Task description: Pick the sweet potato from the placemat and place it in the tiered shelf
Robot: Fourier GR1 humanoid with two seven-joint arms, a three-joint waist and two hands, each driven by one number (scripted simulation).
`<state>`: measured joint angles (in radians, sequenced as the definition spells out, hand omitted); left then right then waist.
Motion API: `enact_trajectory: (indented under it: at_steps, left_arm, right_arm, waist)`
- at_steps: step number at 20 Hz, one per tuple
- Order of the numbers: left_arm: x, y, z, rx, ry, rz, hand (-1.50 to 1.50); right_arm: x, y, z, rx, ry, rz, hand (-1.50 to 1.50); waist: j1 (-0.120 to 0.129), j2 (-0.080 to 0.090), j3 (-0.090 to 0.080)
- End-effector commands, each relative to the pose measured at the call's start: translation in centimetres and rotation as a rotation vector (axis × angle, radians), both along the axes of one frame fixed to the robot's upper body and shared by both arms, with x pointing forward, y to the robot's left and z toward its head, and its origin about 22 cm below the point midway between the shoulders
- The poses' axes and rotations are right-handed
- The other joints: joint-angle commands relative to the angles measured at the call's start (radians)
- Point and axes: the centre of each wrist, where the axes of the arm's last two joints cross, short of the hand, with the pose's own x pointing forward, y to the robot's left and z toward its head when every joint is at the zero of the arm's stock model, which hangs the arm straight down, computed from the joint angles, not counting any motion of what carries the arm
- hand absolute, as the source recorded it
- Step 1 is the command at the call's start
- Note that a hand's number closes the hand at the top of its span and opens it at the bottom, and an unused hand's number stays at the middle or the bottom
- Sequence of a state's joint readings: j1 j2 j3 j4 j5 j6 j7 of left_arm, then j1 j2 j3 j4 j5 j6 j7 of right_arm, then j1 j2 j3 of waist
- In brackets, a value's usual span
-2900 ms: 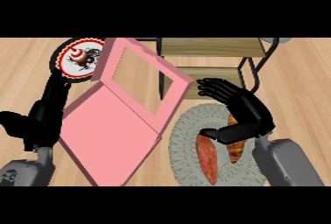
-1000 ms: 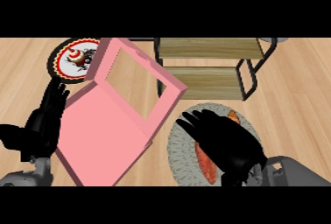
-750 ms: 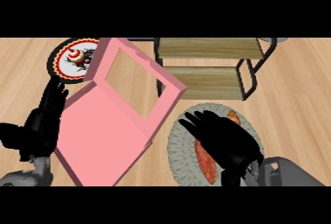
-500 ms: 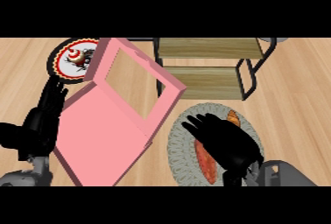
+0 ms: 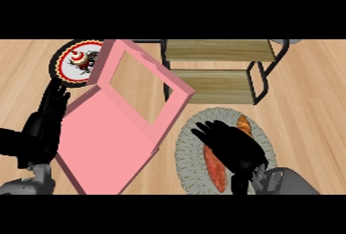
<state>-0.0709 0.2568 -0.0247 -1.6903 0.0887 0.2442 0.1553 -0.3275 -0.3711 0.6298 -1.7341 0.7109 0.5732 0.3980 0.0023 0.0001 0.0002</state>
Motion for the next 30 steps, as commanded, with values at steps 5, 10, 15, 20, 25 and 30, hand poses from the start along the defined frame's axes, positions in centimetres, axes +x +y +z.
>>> enact_trajectory:
  at_steps: [5, 10, 15, 20, 25, 30]
  left_arm:
    - [-1.9, 0.2, -0.6, 0.007, 0.004, -0.001, 0.0]
    - [-0.5, -0.4, 0.8, 0.004, 0.011, 0.007, 0.0]
    - [-0.1, 0.4, 0.6, -0.008, 0.005, 0.011, 0.0]
    - [-0.5, 0.7, 1.1, 0.011, -0.001, 0.002, 0.0]
    - [-0.4, -0.8, -1.3, -0.007, -0.001, -0.003, 0.0]
    - [0.3, 0.1, -0.3, 0.007, -0.005, 0.004, 0.0]
  right_arm:
    - [1.0, 0.4, -2.4, 0.025, 0.002, 0.029, -1.5]
    - [1.2, 0.3, -4.1, 0.024, 0.024, 0.007, -1.5]
    - [1.1, 0.0, -4.0, -0.067, 0.081, 0.05, 1.5]
    - [0.7, 2.0, -7.2, -0.056, -0.047, 0.132, 1.5]
    - [-0.2, 5.0, -6.8, -0.05, -0.084, -0.211, 1.5]
    - [-1.6, 6.4, -5.6, -0.048, -0.109, -0.576, 1.5]
  waist:
    - [0.002, 0.0, 0.0]
    - [0.0, 0.0, 0.0]
    - [-0.001, -0.001, 0.0]
    - [0.003, 0.0, 0.0]
    - [-0.008, 0.0, -0.001]
    - [-0.004, -0.001, -0.001]
